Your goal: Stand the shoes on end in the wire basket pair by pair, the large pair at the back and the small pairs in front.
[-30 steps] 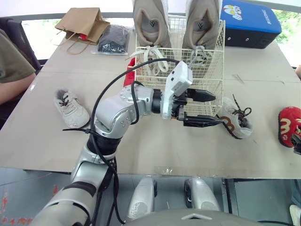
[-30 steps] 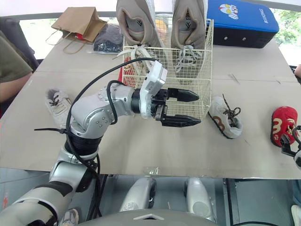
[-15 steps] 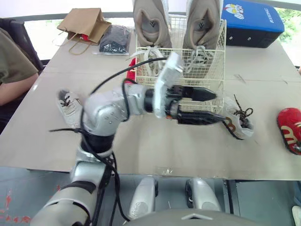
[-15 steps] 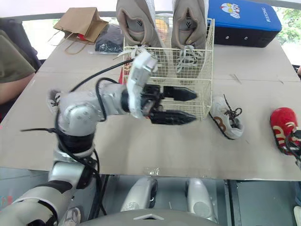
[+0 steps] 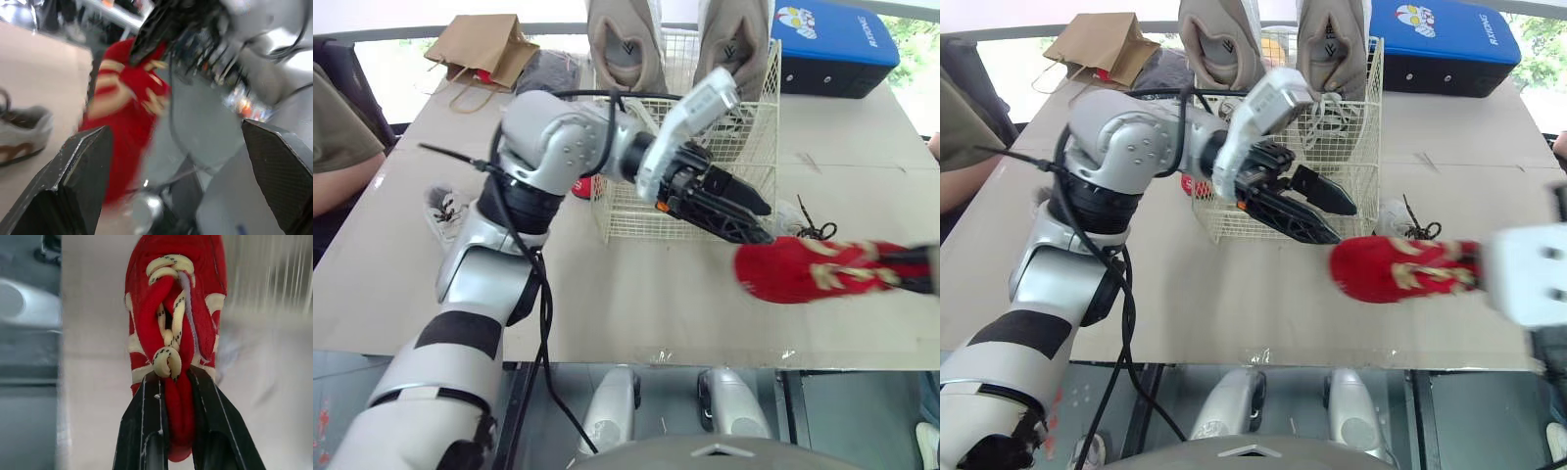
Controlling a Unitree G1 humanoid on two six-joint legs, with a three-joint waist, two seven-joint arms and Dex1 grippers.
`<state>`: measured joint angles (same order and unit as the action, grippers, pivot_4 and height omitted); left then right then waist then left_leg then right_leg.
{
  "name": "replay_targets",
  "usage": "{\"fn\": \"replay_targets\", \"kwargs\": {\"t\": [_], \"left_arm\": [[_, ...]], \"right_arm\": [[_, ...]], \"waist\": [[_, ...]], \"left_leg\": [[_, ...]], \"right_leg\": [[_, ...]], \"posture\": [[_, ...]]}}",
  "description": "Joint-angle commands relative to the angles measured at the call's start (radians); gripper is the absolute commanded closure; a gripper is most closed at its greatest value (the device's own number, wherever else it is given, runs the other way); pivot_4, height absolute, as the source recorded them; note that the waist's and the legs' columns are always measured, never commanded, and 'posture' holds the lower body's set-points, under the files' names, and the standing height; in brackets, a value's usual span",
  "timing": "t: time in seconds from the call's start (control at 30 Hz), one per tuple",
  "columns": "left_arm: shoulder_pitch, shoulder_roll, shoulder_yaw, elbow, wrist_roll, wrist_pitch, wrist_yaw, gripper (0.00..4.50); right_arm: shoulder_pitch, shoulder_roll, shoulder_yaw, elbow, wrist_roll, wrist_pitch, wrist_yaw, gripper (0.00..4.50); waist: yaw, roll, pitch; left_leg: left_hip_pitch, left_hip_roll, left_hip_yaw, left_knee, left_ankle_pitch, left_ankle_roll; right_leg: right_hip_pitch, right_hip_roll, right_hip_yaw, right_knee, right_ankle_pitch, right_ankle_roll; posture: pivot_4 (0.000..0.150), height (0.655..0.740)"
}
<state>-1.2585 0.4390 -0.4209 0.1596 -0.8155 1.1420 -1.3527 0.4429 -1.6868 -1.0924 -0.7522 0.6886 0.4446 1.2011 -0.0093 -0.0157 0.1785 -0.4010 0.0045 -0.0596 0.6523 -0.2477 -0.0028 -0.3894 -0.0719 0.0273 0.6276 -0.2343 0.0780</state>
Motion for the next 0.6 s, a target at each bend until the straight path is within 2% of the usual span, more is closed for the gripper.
{"fn": "replay_targets", "kwargs": {"t": [0.03,0.1,0.23,0.33,0.37,0.4,0.43,0.47,0.53,0.6], "left_arm": [[-0.035,-0.001,-0.069,0.053,0.122,-0.071,-0.047,0.25],[-0.021,0.048,-0.115,0.018,0.160,-0.097,-0.118,0.74],[0.021,0.085,-0.077,-0.033,0.143,-0.046,-0.118,2.68],[0.064,0.102,0.020,-0.049,0.110,0.029,-0.047,4.03],[0.089,0.113,0.059,-0.069,0.097,0.045,-0.025,4.34],[0.110,0.116,0.096,-0.085,0.083,0.059,-0.004,4.48],[0.126,0.114,0.141,-0.096,0.060,0.091,0.025,4.50],[0.146,0.108,0.198,-0.111,0.035,0.115,0.062,4.50],[0.186,0.082,0.328,-0.139,0.008,0.115,0.167,4.50],[0.211,0.048,0.450,-0.157,-0.002,0.097,0.291,4.50]], "right_arm": [[-0.135,-0.094,0.171,0.089,0.094,-0.199,-0.153,4.49],[-0.191,-0.145,0.245,0.130,0.123,-0.284,-0.214,4.50],[-0.269,-0.209,0.376,0.193,0.185,-0.387,-0.290,4.50],[-0.306,-0.209,0.471,0.216,0.241,-0.417,-0.340,4.50],[-0.318,-0.199,0.503,0.222,0.235,-0.430,-0.382,4.50],[-0.333,-0.189,0.531,0.226,0.225,-0.439,-0.419,4.50],[-0.350,-0.176,0.556,0.226,0.228,-0.429,-0.440,3.64],[-0.366,-0.153,0.579,0.220,0.229,-0.394,-0.453,3.40],[-0.397,-0.072,0.603,0.213,0.263,-0.265,-0.522,2.51],[-0.398,0.024,0.566,0.218,0.397,-0.024,-0.607,2.51]], "waist": [[0.009,0.001,0.000],[0.000,0.001,0.000],[-0.006,0.002,0.000],[-0.002,0.002,0.000],[-0.001,0.002,0.001],[-0.002,0.002,0.001],[-0.002,0.002,0.001],[-0.002,0.002,0.001],[-0.002,0.001,0.001],[0.001,-0.001,0.002]], "left_leg": [[-0.008,0.000,-0.001,0.000,0.000,0.000],[-0.016,0.000,-0.001,0.001,0.002,-0.004],[-0.031,0.001,0.000,0.001,0.003,-0.004],[-0.033,0.001,0.000,0.001,0.003,-0.004],[-0.034,0.001,0.000,0.001,0.003,-0.004],[-0.034,0.000,0.000,0.001,0.003,-0.004],[-0.033,0.000,0.000,0.002,0.002,-0.004],[-0.032,0.000,0.000,0.002,0.002,-0.004],[-0.031,0.001,-0.001,0.003,0.002,-0.004],[-0.030,0.001,-0.003,0.010,0.002,-0.004]], "right_leg": [[-0.007,0.001,-0.001,0.000,0.000,0.000],[-0.016,0.001,-0.001,0.000,0.003,0.004],[-0.028,0.000,-0.003,0.000,0.002,0.005],[-0.027,-0.001,-0.005,-0.002,0.001,0.007],[-0.027,-0.001,-0.006,-0.002,0.001,0.007],[-0.027,-0.002,-0.006,-0.002,0.001,0.007],[-0.027,-0.002,-0.006,-0.002,0.001,0.007],[-0.027,-0.002,-0.006,-0.001,0.001,0.007],[-0.027,-0.001,-0.006,0.001,0.001,0.007],[-0.025,-0.001,-0.008,0.007,0.001,0.006]], "posture": [[0.150,0.7400],[0.150,0.7400],[0.150,0.7400],[0.150,0.7400],[0.150,0.7400],[0.150,0.7400],[0.150,0.7400],[0.150,0.7400],[0.150,0.7400],[0.150,0.7400]]}}
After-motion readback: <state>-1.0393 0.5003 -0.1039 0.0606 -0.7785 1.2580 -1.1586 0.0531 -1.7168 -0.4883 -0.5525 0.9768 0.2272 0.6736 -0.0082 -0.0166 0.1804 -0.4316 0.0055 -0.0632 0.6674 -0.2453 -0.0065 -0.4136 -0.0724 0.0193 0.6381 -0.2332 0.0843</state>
